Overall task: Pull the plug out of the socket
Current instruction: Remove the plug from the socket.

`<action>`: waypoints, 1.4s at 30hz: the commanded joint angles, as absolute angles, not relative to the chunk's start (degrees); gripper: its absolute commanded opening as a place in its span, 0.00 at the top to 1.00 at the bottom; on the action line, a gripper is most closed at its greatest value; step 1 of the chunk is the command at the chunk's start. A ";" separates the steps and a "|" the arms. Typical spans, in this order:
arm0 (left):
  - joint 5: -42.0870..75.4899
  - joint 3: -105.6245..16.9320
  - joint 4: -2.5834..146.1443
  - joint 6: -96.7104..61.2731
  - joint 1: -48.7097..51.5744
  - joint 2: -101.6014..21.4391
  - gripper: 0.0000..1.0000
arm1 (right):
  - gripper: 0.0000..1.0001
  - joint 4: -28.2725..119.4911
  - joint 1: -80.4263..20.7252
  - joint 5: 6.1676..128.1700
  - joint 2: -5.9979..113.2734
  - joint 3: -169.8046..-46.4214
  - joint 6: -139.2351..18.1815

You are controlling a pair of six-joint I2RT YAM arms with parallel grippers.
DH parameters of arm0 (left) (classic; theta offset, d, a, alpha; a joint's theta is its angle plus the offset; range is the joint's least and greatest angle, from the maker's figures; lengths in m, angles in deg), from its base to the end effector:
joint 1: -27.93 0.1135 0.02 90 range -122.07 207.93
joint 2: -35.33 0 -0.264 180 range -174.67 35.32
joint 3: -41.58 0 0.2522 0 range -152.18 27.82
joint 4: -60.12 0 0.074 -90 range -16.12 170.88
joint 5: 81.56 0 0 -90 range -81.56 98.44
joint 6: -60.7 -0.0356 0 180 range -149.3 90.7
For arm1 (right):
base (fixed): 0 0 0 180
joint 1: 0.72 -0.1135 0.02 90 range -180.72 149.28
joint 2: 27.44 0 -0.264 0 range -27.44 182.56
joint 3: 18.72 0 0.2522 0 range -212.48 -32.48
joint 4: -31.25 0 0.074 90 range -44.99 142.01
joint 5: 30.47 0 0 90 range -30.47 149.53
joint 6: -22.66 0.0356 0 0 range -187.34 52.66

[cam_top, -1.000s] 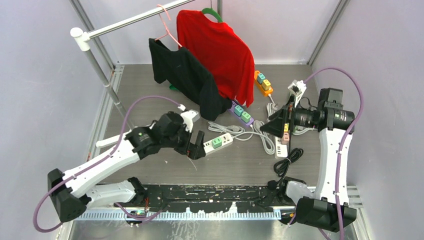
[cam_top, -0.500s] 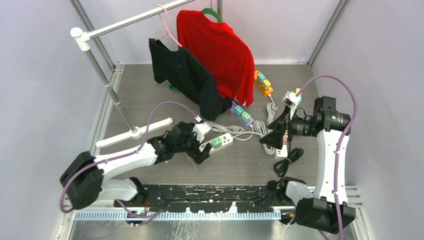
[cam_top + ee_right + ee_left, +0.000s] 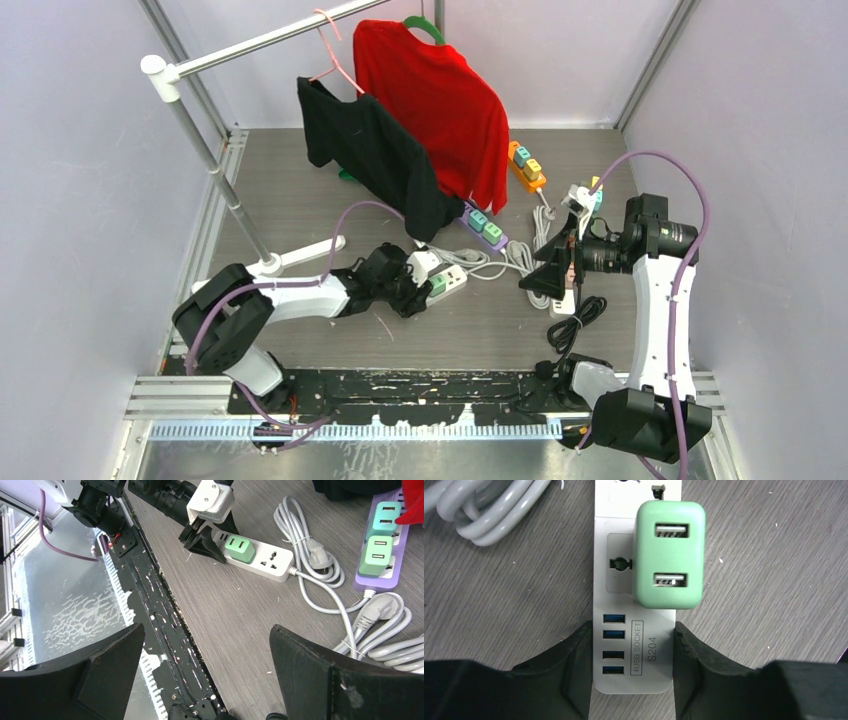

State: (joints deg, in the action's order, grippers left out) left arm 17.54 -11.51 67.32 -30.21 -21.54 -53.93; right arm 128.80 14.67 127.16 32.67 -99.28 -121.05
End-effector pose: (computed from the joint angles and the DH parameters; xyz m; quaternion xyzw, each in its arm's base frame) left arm 0.1904 -0.2313 0.1537 0.4180 0.8150 -0.2286 0.3297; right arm 0.1479 -0.0066 0.3452 -0.3300 0.7593 0.4025 0.3905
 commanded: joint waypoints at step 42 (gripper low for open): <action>13.44 -27.28 70.06 -28.55 -43.18 -50.23 1.00 | 0.37 117.06 -14.74 119.90 38.72 -84.55 -152.40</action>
